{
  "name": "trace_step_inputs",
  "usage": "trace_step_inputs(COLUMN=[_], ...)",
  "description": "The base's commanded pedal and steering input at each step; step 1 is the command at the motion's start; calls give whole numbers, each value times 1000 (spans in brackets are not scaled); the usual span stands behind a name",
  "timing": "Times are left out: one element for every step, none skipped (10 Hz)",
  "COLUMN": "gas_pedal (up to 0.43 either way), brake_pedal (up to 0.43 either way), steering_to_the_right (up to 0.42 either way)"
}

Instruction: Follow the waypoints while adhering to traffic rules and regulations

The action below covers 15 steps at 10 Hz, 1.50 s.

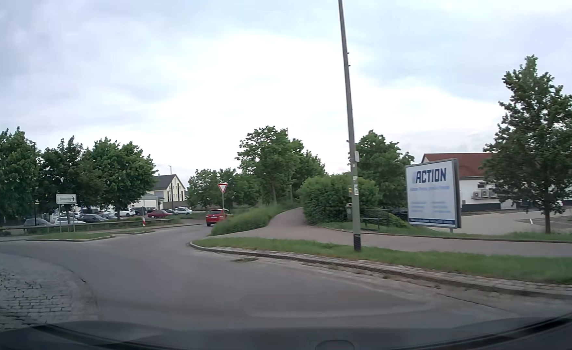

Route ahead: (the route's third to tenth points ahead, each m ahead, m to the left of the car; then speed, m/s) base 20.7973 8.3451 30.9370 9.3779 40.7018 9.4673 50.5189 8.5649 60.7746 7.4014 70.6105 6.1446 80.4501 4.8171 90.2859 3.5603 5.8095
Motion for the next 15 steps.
trace_step_inputs(gas_pedal=[118,130,130,130,130,130,130,130,130,130,130,130,130,130,138], brake_pedal=[0,0,0,0,0,0,0,0,0,0,0,0,0,0,0], steering_to_the_right=[-295,-294,-293,-293,-290,-286,-283,-274,-263,-235,-201,-164,-138,-101,-64])
